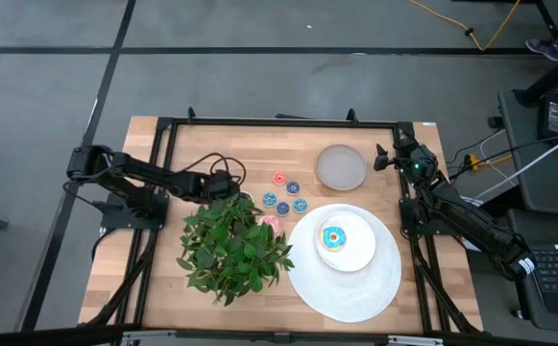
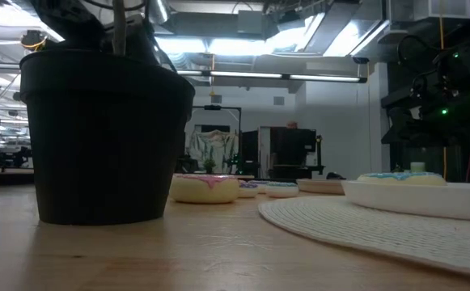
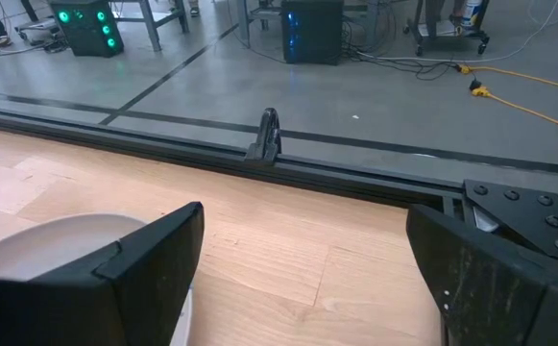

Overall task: Pick & Place donuts
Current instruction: Put the large black donut onto the white plate

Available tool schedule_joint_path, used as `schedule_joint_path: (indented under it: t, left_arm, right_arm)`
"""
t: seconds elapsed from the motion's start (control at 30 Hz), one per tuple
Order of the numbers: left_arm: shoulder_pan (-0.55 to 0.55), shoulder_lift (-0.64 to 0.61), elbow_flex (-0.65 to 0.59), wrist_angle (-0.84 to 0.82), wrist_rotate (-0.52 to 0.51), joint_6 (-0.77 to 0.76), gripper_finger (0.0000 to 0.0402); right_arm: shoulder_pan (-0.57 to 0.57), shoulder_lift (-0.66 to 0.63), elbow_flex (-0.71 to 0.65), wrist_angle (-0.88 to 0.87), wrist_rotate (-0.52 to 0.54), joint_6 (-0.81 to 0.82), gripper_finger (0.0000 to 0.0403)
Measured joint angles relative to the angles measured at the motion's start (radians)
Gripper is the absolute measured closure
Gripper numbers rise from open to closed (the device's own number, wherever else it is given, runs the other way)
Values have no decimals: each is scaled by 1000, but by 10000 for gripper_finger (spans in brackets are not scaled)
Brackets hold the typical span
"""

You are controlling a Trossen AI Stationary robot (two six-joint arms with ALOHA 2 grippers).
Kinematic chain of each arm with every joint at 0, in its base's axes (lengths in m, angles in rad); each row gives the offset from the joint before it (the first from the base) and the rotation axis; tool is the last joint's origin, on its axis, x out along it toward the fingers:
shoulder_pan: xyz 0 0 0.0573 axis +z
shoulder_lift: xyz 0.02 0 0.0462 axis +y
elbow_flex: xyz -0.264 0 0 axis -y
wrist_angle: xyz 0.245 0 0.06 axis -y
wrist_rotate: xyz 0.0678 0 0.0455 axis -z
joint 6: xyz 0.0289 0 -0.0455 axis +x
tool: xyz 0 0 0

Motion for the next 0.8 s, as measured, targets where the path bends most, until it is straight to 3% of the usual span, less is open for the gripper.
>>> schedule_joint_path:
  t: [0.27,0.6,0.8]
  left_arm:
    - [-6,21,0,13,14,21,184]
    - [-6,21,1,14,33,47,259]
    - [-6,21,1,12,35,47,285]
  right_arm:
    - [0,0,0,0,0,0,40]
    - [0,0,0,0,0,0,40]
    - [0,0,0,0,0,0,40]
